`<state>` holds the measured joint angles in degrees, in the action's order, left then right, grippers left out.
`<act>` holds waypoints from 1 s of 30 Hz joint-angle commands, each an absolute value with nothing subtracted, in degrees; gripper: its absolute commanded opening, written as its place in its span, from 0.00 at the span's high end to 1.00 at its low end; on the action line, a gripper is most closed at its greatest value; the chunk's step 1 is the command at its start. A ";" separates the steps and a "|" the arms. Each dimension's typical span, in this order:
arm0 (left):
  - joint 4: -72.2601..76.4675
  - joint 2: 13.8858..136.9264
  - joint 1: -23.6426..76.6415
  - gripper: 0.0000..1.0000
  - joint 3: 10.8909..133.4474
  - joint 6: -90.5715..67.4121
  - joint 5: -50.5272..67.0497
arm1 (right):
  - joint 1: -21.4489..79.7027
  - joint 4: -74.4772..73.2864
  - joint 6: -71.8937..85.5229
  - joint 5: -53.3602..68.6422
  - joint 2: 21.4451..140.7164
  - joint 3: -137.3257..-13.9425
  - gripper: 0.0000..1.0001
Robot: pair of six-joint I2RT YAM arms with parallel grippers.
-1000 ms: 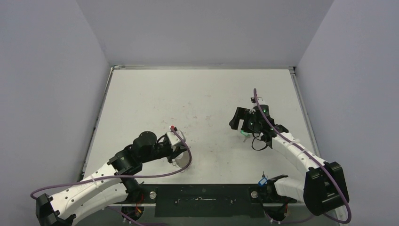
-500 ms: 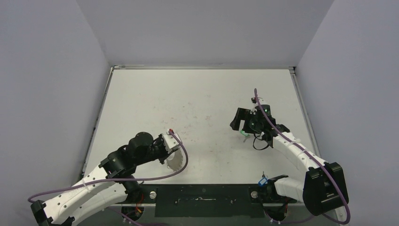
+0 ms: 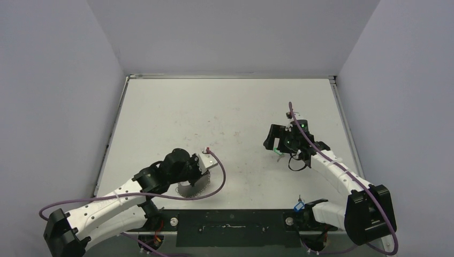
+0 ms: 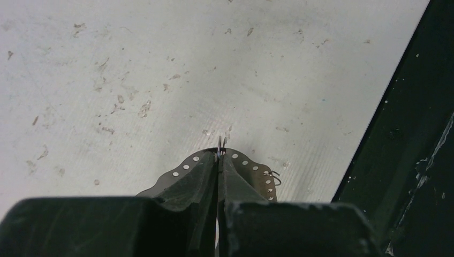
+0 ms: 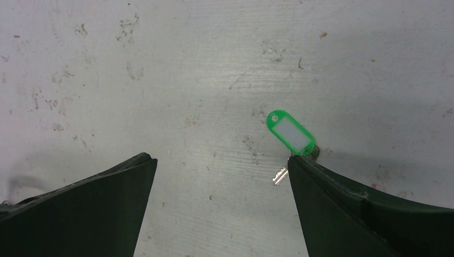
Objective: Put the keys on the keyring
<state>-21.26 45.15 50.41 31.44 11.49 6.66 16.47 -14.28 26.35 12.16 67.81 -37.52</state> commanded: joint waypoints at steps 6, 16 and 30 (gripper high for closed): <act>-1.00 48.80 50.20 1.00 26.35 8.79 12.32 | 15.91 -19.18 23.31 5.46 66.37 -41.00 0.03; 4.98 45.64 50.19 1.00 22.50 7.59 13.28 | 14.93 -22.72 22.73 2.90 74.14 -43.68 0.40; 6.09 43.83 50.19 1.00 21.52 5.51 14.57 | 13.45 -24.67 20.84 0.39 76.18 -43.06 0.43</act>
<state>1.04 44.97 50.41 21.87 7.46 12.78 14.06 -24.43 21.65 2.76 76.73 -41.91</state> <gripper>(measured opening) 0.009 0.574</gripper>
